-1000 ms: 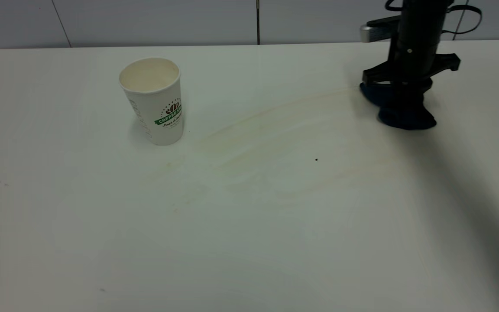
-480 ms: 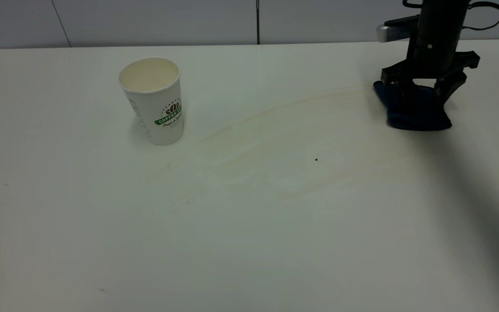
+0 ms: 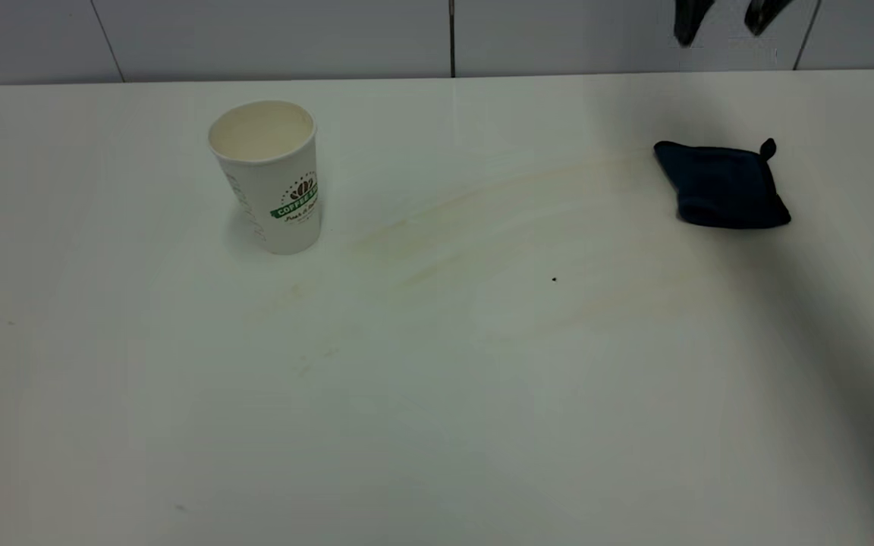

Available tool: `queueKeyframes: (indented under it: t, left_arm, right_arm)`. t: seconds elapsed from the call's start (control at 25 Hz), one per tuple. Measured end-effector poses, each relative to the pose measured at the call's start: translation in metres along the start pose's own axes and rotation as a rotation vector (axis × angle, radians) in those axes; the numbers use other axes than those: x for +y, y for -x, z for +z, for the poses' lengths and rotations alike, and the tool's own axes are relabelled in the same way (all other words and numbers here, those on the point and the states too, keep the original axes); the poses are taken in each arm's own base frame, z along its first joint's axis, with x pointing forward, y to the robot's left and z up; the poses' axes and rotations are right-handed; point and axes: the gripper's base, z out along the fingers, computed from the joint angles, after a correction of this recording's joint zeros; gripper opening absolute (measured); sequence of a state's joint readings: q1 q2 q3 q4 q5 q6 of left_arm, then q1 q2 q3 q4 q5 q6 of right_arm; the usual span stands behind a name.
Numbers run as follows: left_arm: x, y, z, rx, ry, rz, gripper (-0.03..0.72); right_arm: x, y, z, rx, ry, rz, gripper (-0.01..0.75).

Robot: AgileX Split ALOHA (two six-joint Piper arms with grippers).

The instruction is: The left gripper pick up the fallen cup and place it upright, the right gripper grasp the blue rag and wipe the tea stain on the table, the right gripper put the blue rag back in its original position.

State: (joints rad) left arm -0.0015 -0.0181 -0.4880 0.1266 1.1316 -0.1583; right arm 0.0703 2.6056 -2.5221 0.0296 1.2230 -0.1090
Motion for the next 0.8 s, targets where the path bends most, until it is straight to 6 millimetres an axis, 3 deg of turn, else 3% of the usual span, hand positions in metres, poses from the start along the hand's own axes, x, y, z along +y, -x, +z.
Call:
queueKeyframes:
  t: [0.12,0.24,0.44,0.56,0.8]
  left_arm:
    - [0.000,0.000,0.000,0.000,0.000,0.000,0.564]
    - [0.000,0.000,0.000,0.000,0.000,0.000,0.564]
    - [0.000,0.000,0.000,0.000,0.000,0.000,0.564]
    - [0.000,0.000,0.000,0.000,0.000,0.000,0.564]
    - [0.000,0.000,0.000,0.000,0.000,0.000,0.564]
  right_arm:
    - [0.014,-0.004,-0.062,-0.022,-0.011,-0.050,0.721]
    - [0.023,-0.024,-0.125,-0.031,-0.017,-0.071,0.716]
    - [0.027,-0.085,-0.224,-0.075,-0.032,-0.075,0.711]
    - [0.030,-0.130,-0.265,-0.102,-0.037,-0.059,0.707]
    - [0.036,-0.219,-0.300,-0.113,-0.037,-0.019,0.691]
